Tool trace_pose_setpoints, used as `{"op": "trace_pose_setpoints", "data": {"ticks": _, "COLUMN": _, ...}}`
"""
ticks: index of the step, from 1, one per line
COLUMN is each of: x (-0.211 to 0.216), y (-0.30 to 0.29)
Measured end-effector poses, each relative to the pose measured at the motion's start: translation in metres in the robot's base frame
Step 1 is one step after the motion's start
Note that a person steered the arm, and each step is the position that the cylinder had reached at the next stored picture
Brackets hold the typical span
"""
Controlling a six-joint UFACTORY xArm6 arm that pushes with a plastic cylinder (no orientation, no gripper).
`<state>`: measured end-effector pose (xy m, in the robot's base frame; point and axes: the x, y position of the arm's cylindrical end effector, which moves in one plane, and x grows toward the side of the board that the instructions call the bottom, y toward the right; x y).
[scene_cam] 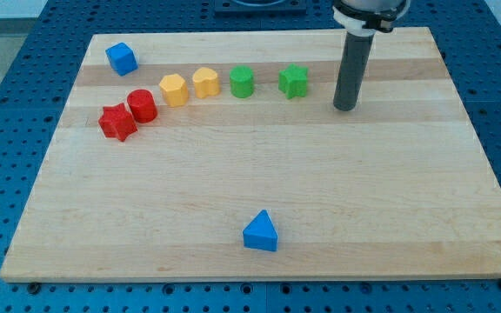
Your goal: Slide the green star to the right of the green circle
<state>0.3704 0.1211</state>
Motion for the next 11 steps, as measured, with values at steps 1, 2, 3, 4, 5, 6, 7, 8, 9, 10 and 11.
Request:
{"op": "trace_pose_setpoints", "data": {"ticks": 1, "x": -0.004, "y": -0.016}}
{"op": "trace_pose_setpoints", "data": {"ticks": 2, "x": -0.019, "y": -0.028}}
{"op": "trace_pose_setpoints", "data": {"ticks": 3, "x": -0.042, "y": -0.028}}
{"op": "trace_pose_setpoints", "data": {"ticks": 4, "x": -0.041, "y": -0.028}}
{"op": "trace_pose_setpoints", "data": {"ticks": 5, "x": -0.032, "y": -0.042}}
{"op": "trace_pose_setpoints", "data": {"ticks": 6, "x": -0.022, "y": -0.056}}
{"op": "trace_pose_setpoints", "data": {"ticks": 7, "x": -0.017, "y": -0.067}}
{"op": "trace_pose_setpoints", "data": {"ticks": 8, "x": -0.017, "y": -0.072}}
{"op": "trace_pose_setpoints", "data": {"ticks": 9, "x": -0.017, "y": -0.079}}
{"op": "trace_pose_setpoints", "data": {"ticks": 10, "x": -0.017, "y": -0.083}}
{"op": "trace_pose_setpoints", "data": {"ticks": 11, "x": 0.009, "y": -0.081}}
